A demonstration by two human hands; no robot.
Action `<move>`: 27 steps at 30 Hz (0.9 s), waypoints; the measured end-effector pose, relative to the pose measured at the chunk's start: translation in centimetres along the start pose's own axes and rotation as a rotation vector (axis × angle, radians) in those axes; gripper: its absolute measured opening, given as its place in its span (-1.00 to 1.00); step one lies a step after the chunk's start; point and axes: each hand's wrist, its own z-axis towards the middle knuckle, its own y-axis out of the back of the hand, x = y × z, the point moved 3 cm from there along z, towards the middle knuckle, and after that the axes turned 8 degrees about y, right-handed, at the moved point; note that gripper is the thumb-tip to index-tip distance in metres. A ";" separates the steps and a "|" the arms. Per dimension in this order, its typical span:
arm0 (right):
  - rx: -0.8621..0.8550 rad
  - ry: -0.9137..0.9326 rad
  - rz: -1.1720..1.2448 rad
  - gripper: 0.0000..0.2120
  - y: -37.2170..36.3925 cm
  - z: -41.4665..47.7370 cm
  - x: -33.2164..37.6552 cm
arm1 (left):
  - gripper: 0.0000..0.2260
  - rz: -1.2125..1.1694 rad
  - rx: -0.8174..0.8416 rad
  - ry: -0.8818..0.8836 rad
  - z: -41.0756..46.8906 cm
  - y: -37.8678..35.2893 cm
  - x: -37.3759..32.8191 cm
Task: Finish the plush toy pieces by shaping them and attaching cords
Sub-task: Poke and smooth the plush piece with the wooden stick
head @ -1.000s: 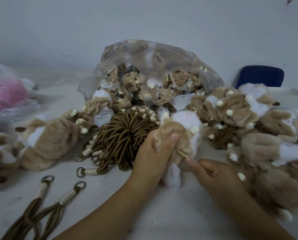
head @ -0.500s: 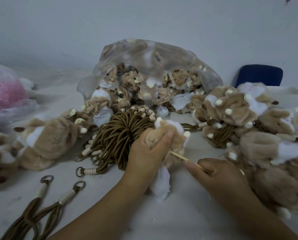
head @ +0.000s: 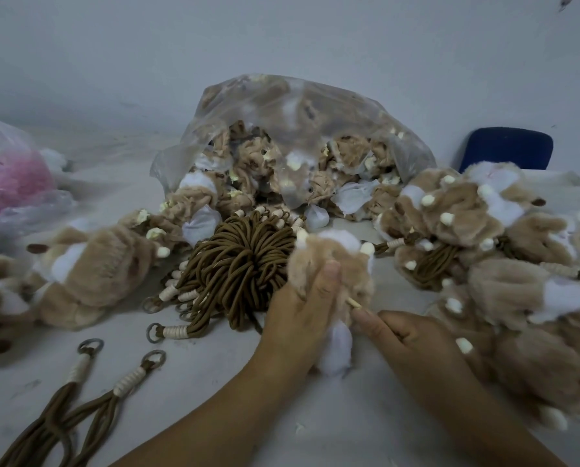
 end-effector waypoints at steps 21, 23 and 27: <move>0.050 -0.018 0.002 -0.34 0.1 -0.1 -0.9 | -0.49 -0.351 -0.107 0.392 1.2 0.5 0.8; 0.036 -0.007 0.012 -0.41 0.0 -0.1 -0.6 | -0.46 -0.370 -0.107 0.428 1.0 0.0 1.2; 0.023 0.004 0.018 -0.58 -0.3 -0.2 0.1 | -0.69 -0.190 -0.163 0.347 0.4 -0.4 1.9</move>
